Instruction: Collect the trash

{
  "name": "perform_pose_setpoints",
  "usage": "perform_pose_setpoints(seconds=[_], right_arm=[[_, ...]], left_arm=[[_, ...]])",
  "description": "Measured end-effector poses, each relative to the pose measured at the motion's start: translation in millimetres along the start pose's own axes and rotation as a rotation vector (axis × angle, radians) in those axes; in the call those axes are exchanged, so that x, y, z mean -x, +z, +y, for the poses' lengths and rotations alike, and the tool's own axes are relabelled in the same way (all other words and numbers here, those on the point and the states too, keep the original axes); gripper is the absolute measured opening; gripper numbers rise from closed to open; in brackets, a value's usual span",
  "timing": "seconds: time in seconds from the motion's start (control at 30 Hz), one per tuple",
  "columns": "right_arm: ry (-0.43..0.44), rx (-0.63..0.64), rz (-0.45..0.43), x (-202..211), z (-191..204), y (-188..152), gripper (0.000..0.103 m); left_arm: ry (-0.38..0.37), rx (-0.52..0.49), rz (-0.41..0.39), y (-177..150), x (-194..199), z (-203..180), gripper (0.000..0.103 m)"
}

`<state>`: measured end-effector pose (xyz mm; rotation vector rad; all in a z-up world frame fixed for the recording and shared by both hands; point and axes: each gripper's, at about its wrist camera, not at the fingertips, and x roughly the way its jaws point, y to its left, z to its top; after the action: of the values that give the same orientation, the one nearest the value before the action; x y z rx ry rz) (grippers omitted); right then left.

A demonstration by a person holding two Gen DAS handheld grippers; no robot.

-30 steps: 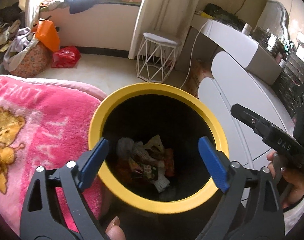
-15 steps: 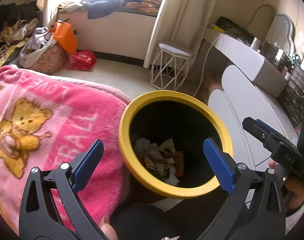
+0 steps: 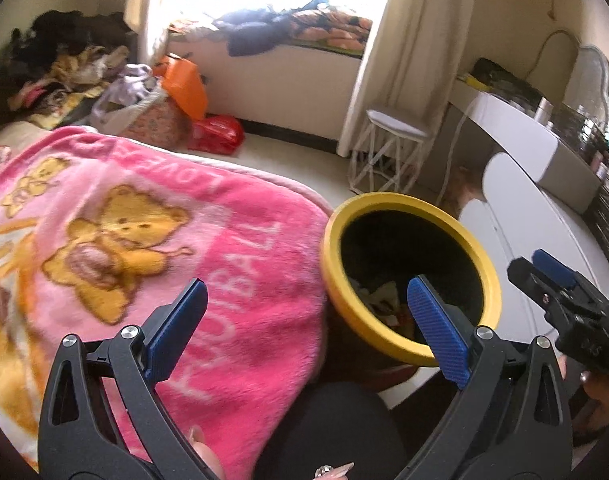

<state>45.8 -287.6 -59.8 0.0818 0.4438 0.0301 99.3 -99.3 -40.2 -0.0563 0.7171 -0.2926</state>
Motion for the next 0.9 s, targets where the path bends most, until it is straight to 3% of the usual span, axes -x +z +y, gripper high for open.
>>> perform_pose_setpoints(seconds=[0.23, 0.4, 0.9], right_arm=[[-0.031, 0.026, -0.202, 27.7, 26.3, -18.7, 0.096], [-0.062, 0.044, -0.292, 37.8, 33.0, -27.8, 0.096], [-0.072, 0.067, -0.295, 31.8, 42.6, -47.0, 0.096]], left_arm=[[0.082, 0.015, -0.111, -16.9, 32.7, 14.8, 0.092], [0.104, 0.013, -0.176, -29.3, 47.9, 15.3, 0.092], [0.11, 0.011, -0.21, -38.8, 50.1, 18.2, 0.092]])
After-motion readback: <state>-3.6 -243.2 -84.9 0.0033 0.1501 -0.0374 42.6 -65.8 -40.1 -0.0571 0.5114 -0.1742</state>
